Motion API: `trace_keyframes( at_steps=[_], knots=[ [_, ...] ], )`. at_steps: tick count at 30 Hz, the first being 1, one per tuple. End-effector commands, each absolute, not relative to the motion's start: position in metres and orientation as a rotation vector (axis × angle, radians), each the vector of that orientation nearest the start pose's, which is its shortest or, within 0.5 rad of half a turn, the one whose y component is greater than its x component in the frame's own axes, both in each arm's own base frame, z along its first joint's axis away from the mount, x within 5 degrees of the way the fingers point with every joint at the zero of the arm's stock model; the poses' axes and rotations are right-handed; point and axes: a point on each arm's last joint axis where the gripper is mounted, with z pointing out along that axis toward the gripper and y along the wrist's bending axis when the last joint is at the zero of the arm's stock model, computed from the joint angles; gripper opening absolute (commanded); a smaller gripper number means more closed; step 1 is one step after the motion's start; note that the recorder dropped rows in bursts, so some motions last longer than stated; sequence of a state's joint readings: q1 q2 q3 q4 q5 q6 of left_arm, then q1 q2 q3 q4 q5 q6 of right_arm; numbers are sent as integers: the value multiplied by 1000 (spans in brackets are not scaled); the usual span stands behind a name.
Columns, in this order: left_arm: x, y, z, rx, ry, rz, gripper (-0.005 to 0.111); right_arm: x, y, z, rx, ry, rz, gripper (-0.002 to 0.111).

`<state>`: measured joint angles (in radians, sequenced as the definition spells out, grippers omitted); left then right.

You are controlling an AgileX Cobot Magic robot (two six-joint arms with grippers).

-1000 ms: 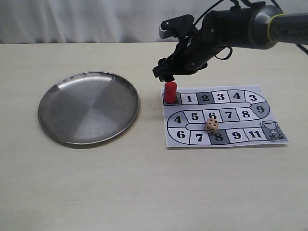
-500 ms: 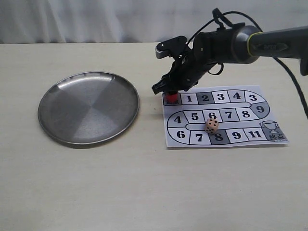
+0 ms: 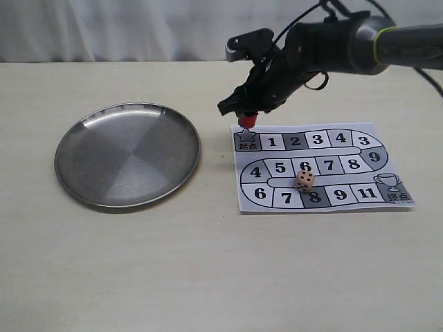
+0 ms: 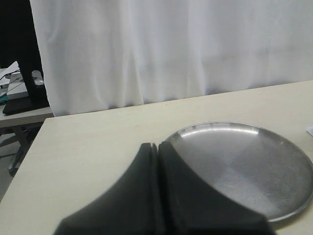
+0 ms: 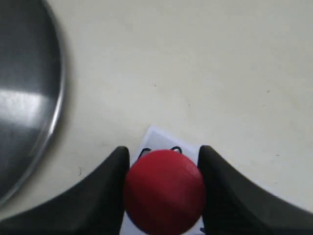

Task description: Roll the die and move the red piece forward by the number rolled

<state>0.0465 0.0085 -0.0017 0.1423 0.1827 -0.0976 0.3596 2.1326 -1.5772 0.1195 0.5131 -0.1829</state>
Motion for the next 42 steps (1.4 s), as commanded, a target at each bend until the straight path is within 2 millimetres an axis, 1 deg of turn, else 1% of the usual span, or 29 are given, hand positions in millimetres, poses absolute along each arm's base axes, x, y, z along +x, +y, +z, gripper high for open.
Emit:
trace_keyframes(
  at_steps=[1, 3, 5, 8, 15, 19, 20, 23, 24, 27, 28, 29, 30, 31, 32, 33, 34, 35, 36, 37, 39, 41, 42],
  knots=[
    [56, 5, 197, -17, 1660, 87, 0, 431, 149, 220, -534, 2447, 174, 4],
    [56, 5, 197, -17, 1660, 87, 0, 430, 143, 222, -526, 2465, 170, 4],
    [56, 5, 197, -17, 1660, 87, 0, 428, 140, 215, -524, 2491, 166, 4],
    [56, 5, 197, -17, 1660, 87, 0, 428, 140, 193, -525, 2521, 160, 4],
    [56, 5, 197, -17, 1660, 87, 0, 430, 138, 130, -558, 2575, 114, 4],
    [56, 5, 197, -17, 1660, 87, 0, 429, 138, 115, -561, 2616, 112, 4],
    [56, 5, 197, -17, 1660, 87, 0, 429, 138, 115, -564, 2626, 112, 4],
    [56, 5, 197, -17, 1660, 87, 0, 427, 136, 131, -592, 2608, 90, 4],
    [56, 5, 197, -17, 1660, 87, 0, 426, 134, 153, -617, 2559, 52, 4],
    [56, 5, 197, -17, 1660, 87, 0, 426, 123, 188, -555, 2481, -10, 4],
    [56, 5, 197, -17, 1660, 87, 0, 426, 118, 198, -517, 2464, -24, 4],
    [56, 5, 197, -17, 1660, 87, 0, 427, 107, 208, -450, 2453, -37, 4],
    [56, 5, 197, -17, 1660, 87, 0, 429, 100, 206, -430, 2466, -43, 4],
    [56, 5, 197, -17, 1660, 87, 0, 429, 100, 202, -426, 2479, -41, 4],
    [56, 5, 197, -17, 1660, 87, 0, 430, 99, 190, -432, 2497, -42, 4],
    [56, 5, 197, -17, 1660, 87, 0, 430, 100, 178, -438, 2512, -41, 4],
    [56, 5, 197, -17, 1660, 87, 0, 431, 100, 155, -449, 2538, -39, 4],
    [56, 5, 197, -17, 1660, 87, 0, 431, 101, 143, -454, 2556, -39, 4],
    [56, 5, 197, -17, 1660, 87, 0, 431, 101, 128, -462, 2589, -41, 4],
    [56, 5, 197, -17, 1660, 87, 0, 431, 100, 119, -467, 2610, -43, 4],
    [56, 5, 197, -17, 1660, 87, 0, 430, 100, 107, -473, 2638, -47, 4],
    [56, 5, 197, -17, 1660, 87, 0, 430, 100, 105, -474, 2645, -48, 4],
    [56, 5, 197, -17, 1660, 87, 0, 430, 100, 108, -473, 2641, -48, 4]
  ],
)
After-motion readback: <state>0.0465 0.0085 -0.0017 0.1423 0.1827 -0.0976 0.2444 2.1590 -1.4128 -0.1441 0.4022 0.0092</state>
